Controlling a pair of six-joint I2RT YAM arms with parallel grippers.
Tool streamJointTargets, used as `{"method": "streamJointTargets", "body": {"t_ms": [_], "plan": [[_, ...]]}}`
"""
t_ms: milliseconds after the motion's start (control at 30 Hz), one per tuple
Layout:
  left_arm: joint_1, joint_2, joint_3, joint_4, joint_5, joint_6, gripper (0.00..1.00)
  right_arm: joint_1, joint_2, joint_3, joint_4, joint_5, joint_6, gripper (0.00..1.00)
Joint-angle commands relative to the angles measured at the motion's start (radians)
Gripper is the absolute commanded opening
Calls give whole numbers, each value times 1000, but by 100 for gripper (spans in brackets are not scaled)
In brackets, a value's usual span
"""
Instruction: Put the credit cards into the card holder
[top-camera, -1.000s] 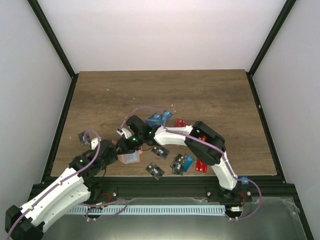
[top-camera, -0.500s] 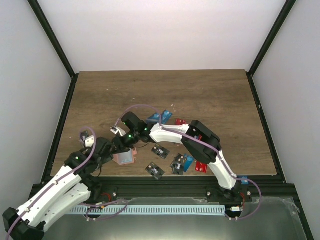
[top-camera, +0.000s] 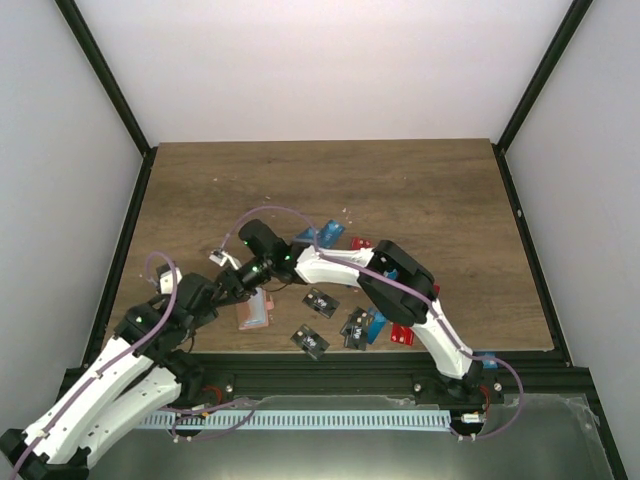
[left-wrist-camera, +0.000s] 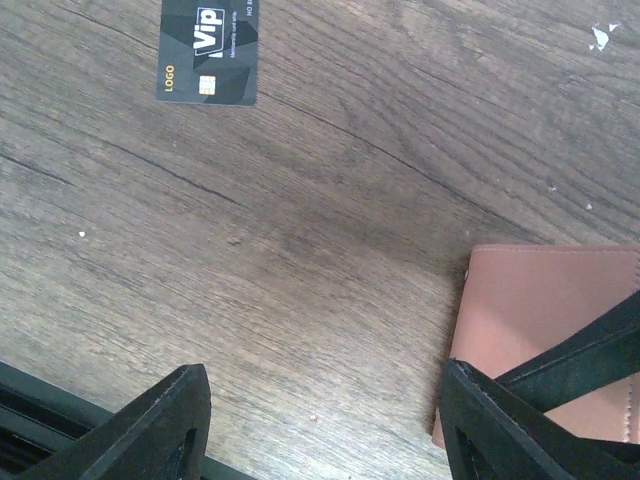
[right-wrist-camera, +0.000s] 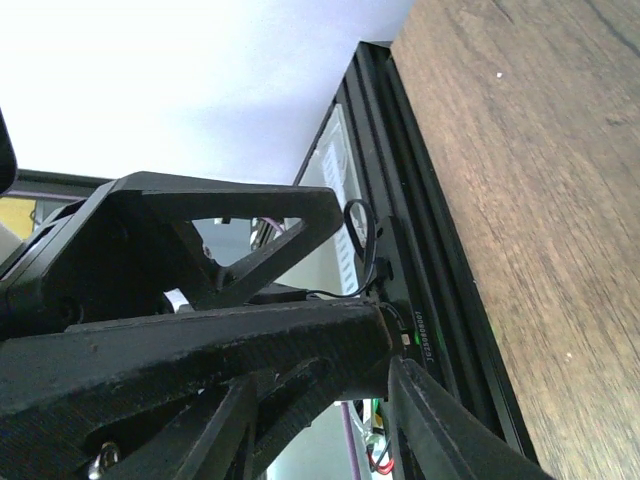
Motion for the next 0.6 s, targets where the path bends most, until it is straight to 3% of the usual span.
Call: {"method": "streamJointTargets", "body": {"t_ms": [0, 133, 267, 567], "plan": [[-51, -69, 57, 359, 257, 37, 64, -16, 204, -42, -24, 374, 17, 37], [-51, -115, 2, 394, 258, 28, 60, -18, 199, -43, 14, 353, 11, 36], [-51, -126, -52, 402, 262, 18, 58, -26, 84, -85, -68, 452, -45, 36], [-53, 1, -200, 569, 340, -19, 52, -62, -181, -277, -200, 620, -116, 39]]}}
